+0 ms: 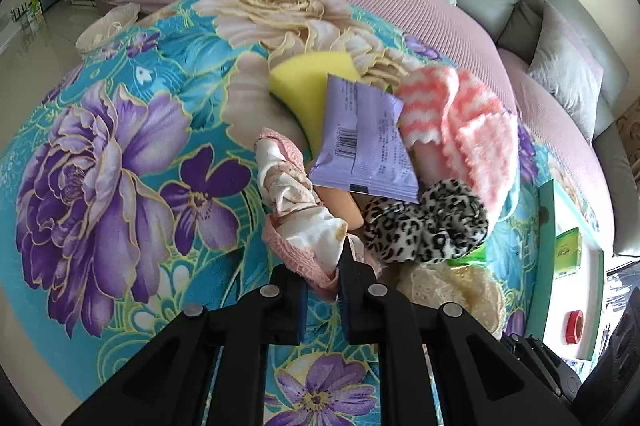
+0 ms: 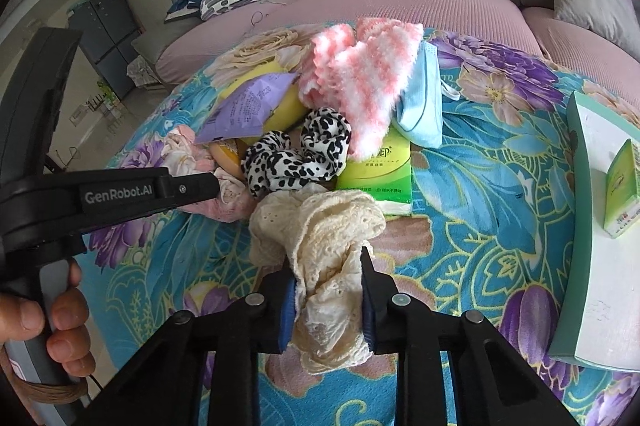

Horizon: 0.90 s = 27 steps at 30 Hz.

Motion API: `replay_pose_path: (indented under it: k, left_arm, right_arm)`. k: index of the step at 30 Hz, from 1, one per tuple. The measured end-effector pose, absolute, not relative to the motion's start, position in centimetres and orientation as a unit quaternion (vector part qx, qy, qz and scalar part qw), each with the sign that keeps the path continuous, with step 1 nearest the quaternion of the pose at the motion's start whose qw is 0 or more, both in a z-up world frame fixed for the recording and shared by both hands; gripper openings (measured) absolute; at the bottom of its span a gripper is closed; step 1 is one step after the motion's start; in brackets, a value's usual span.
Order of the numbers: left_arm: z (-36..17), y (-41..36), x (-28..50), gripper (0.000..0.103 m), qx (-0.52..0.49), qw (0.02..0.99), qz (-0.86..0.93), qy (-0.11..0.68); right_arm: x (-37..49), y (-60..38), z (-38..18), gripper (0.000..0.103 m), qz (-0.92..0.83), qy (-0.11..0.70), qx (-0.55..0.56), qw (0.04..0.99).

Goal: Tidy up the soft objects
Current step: 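Grasp the pink-white cloth with the left tool while the right tool grasps the cream lace cloth, then carry the pink-white cloth and cream lace cloth over the white tray with both tools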

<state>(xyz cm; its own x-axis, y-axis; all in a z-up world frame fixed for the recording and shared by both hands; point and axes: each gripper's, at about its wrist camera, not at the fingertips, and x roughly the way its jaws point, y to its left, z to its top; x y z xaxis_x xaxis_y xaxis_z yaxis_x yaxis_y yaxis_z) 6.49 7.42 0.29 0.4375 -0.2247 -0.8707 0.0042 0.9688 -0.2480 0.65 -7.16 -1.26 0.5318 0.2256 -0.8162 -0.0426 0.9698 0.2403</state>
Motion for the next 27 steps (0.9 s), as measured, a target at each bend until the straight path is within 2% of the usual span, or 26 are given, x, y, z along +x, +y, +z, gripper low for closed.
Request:
replay_pose_path:
  k: [27]
  left_arm:
    - [7.5,7.5,4.3,0.013,-0.111,0.888,-0.109,0.433]
  right_arm:
    - [-2.3,-10.6,5.4,0.025,0.063,0.378,0.126,0.915]
